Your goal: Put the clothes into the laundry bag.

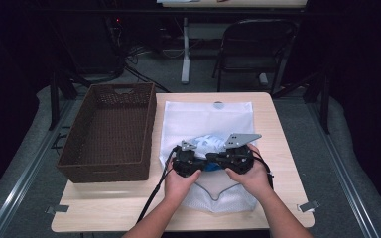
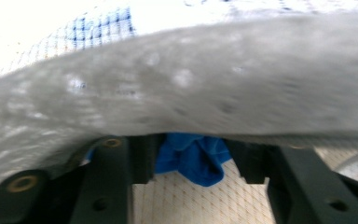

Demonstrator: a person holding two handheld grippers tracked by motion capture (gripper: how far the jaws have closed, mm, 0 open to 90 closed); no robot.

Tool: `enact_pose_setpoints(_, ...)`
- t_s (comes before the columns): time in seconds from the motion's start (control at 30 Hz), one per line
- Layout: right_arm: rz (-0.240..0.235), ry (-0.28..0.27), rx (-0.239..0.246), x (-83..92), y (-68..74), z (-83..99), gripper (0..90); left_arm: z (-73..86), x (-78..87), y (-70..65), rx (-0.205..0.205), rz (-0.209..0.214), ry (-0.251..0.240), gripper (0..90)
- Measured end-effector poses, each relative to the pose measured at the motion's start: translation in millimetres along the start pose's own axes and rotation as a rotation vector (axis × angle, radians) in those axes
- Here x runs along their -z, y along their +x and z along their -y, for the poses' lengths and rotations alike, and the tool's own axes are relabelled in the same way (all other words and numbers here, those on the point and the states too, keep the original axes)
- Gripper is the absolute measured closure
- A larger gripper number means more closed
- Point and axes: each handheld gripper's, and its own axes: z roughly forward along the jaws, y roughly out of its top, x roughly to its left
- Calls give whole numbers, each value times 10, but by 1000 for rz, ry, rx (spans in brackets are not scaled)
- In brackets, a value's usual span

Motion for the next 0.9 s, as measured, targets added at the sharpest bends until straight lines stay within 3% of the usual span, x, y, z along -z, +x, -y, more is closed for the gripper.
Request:
enact_pose_setpoints(0.2,4,-3,-2,9,-8,0,890,1,98,-31,-18,23,8,474)
enact_pose_setpoints(0.6,7,-8,-5,26,-25,0,890,23,220,-88,-59,22,20,412)
enact_pose_setpoints(0.9,11,-13,-10,39,-35,1,890,50,324,-119,-85,45,25,361)
